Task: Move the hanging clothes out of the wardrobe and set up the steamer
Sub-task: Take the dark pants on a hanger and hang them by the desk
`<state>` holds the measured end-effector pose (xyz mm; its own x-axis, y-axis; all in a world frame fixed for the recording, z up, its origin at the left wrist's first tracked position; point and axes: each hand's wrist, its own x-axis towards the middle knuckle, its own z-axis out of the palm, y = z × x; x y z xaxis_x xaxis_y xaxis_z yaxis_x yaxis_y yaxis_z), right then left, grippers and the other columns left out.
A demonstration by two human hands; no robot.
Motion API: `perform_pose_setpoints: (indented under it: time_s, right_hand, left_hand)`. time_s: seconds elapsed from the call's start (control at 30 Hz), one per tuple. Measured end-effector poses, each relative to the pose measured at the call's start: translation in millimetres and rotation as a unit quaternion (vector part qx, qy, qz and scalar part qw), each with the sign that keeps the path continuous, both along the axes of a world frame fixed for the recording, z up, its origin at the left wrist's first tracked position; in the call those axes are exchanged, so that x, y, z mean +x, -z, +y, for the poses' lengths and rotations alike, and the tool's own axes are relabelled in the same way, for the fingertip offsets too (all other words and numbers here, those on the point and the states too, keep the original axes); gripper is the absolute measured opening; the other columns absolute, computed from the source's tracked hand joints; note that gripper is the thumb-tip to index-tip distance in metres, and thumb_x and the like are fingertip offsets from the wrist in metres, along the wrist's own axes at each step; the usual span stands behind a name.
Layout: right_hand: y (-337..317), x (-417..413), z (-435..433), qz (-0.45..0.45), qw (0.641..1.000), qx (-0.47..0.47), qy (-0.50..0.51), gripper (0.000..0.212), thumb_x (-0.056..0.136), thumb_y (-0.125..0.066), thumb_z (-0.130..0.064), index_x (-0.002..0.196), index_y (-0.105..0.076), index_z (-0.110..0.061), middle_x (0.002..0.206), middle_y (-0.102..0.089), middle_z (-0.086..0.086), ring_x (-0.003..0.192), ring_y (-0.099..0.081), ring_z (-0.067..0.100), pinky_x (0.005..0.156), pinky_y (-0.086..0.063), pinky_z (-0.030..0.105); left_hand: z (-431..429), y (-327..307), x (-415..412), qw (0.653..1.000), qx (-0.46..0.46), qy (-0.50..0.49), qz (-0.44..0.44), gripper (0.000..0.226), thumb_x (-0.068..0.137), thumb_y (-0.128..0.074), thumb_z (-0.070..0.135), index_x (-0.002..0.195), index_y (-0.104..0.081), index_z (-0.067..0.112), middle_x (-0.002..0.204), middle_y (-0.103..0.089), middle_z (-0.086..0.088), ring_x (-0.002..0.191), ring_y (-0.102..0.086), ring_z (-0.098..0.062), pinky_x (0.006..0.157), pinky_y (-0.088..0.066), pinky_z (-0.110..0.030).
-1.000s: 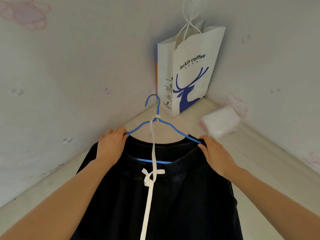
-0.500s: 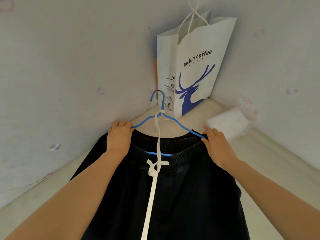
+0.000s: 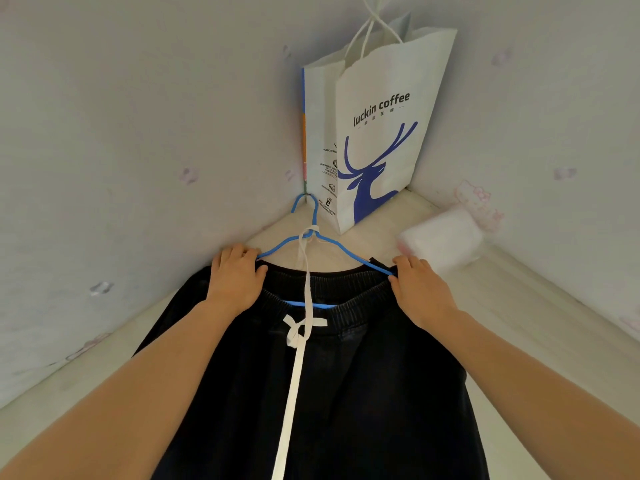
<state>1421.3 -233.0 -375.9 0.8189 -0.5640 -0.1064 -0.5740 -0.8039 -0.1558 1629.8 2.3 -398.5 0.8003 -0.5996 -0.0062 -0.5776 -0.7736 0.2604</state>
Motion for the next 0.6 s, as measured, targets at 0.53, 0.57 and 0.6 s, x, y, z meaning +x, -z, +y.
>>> perform_pose_setpoints:
  time_s: [0.53, 0.57, 0.6]
  right_hand:
    - [-35, -91, 108, 0.045, 0.997, 0.066, 0.007, 0.057, 0.101, -0.038, -0.033, 0.150, -0.019, -0.013, 0.158, -0.021, 0.007, 0.146, -0.017, 0.022, 0.117, -0.020, 0.036]
    - [-36, -101, 120, 0.047, 0.996, 0.074, 0.016, 0.057, 0.101, -0.038, -0.033, 0.151, -0.019, -0.013, 0.158, -0.021, 0.006, 0.146, -0.016, 0.022, 0.117, -0.019, 0.036]
    - [-37, -112, 132, 0.045, 0.995, 0.081, 0.026, 0.056, 0.101, -0.038, -0.033, 0.151, -0.019, -0.014, 0.158, -0.021, 0.006, 0.146, -0.016, 0.021, 0.117, -0.019, 0.036]
  left_hand:
    - [74, -33, -136, 0.996, 0.018, 0.049, 0.076, 0.055, 0.097, -0.047, 0.025, 0.148, -0.028, 0.018, 0.156, -0.024, -0.003, 0.144, -0.019, -0.021, 0.117, -0.022, -0.037]
    - [82, -32, -148, 0.995, 0.019, 0.054, 0.084, 0.054, 0.097, -0.047, 0.025, 0.148, -0.029, 0.018, 0.156, -0.024, -0.003, 0.144, -0.020, -0.021, 0.117, -0.022, -0.036]
    - [91, -31, -161, 0.994, 0.019, 0.058, 0.094, 0.054, 0.097, -0.046, 0.025, 0.148, -0.029, 0.018, 0.156, -0.025, -0.002, 0.144, -0.019, -0.021, 0.117, -0.022, -0.036]
